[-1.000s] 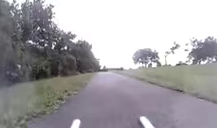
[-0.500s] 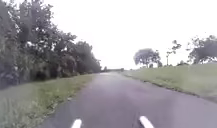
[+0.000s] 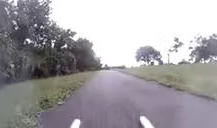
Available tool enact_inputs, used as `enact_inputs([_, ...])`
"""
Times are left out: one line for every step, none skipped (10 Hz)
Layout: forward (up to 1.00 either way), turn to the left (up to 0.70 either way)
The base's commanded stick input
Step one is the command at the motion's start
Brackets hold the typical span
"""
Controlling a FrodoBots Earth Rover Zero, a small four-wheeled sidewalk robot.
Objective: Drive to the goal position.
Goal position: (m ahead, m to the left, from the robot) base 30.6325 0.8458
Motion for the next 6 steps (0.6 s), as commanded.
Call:
enact_inputs([0.70,0.00])
enact_inputs([0.70,0.00])
enact_inputs([0.70,0.00])
enact_inputs([0.70,0.00])
enact_inputs([0.70,0.00])
enact_inputs([0.70,0.00])
